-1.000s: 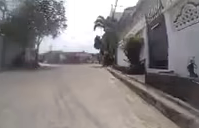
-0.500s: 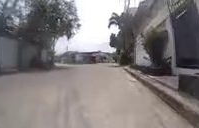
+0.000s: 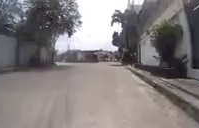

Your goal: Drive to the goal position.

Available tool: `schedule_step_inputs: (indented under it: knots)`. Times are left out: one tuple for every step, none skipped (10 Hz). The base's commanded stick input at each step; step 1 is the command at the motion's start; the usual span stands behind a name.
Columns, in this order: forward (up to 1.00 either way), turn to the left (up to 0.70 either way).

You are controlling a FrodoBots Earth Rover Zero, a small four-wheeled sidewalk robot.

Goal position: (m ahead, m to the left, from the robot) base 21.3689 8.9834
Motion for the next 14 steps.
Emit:
schedule_step_inputs:
  knots:
    - [1.00, 0.00]
    - [1.00, 0.00]
    - [1.00, 0.00]
    - [1.00, 0.00]
    - [1.00, 0.00]
    - [1.00, 0.00]
    - [1.00, 0.00]
    - [1.00, 0.00]
    - [1.00, 0.00]
    - [1.00, 0.00]
    - [1.00, 0.00]
    - [1.00, 0.00]
    - [1.00, 0.00]
    - [1.00, 0.00]
